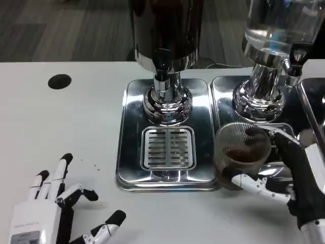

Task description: Grasp the cup under the faucet to collect the drink, then remove the cup.

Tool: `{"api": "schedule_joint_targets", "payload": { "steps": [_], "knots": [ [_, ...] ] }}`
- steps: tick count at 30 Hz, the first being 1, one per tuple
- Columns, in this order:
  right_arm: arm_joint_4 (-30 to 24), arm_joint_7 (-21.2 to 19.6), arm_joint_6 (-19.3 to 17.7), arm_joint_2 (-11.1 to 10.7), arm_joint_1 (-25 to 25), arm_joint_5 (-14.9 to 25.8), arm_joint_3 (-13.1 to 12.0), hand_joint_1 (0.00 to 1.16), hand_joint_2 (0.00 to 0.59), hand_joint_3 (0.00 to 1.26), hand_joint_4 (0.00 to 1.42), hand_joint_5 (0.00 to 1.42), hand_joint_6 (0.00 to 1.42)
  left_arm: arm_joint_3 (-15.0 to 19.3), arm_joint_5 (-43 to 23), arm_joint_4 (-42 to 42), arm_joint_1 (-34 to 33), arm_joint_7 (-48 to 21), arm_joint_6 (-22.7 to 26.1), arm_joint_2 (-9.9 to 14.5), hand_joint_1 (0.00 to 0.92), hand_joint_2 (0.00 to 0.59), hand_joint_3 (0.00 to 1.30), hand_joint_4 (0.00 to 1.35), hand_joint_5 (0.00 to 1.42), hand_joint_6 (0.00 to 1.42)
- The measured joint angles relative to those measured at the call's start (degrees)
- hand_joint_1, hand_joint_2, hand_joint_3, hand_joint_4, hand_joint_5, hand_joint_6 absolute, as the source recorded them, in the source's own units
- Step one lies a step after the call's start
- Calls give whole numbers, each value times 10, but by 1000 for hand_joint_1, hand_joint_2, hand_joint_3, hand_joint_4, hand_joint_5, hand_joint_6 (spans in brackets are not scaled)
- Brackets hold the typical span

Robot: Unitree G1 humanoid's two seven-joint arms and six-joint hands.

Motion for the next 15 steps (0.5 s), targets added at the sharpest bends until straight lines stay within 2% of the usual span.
{"api": "schedule_joint_targets", "payload": {
  "steps": [15],
  "knots": [
    [15, -28, -64, 16, 51, -12, 2, 853, 207, 813, 882, 735, 545, -5, 16, -16, 0, -12, 9, 0, 0, 131, 638, 18, 170, 112]
  ]
}}
